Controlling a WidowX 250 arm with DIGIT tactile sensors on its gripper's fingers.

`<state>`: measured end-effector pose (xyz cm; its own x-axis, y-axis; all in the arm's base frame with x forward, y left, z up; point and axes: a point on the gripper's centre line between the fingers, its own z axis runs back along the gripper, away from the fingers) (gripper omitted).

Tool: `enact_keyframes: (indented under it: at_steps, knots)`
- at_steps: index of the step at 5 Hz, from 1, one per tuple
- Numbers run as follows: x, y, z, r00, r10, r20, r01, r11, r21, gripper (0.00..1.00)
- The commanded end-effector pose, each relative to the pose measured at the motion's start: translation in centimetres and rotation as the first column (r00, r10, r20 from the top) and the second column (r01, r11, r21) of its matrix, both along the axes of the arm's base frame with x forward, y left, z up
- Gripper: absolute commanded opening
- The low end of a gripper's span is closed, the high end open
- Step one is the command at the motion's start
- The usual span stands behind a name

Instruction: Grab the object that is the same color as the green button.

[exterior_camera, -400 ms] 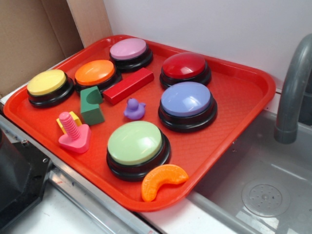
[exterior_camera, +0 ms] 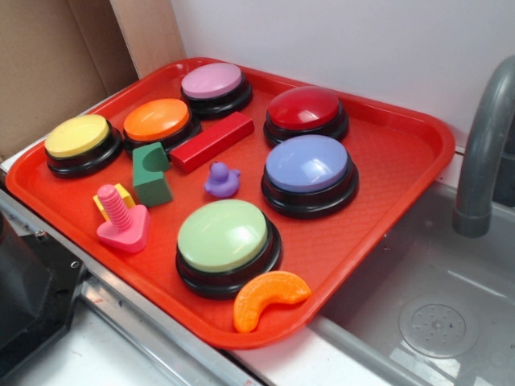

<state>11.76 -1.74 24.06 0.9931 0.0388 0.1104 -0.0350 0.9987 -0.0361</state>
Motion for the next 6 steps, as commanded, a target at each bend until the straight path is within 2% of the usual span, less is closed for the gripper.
enact_keyframes:
  at_steps: [1,2,3,4,5,6]
  knots:
    - [1.2,1.3,-3.2,0.968,0.238,0.085,-0.232,0.970,-0.072,1.00]
    - [2.4,2.8,-6.3,0.921,0.379,0.092,-0.374,0.925,-0.068,1.00]
    - [3.8,4.4,-10.2,0.855,0.510,0.098,-0.510,0.860,-0.021,1.00]
    - [4.7,5.3,-13.2,0.786,0.599,0.153,-0.602,0.798,-0.033,1.00]
    - [5.5,5.9,-15.4,0.734,0.651,0.192,-0.659,0.752,-0.028,1.00]
    - [6.1,6.4,-17.3,0.722,0.666,0.188,-0.674,0.738,-0.027,1.00]
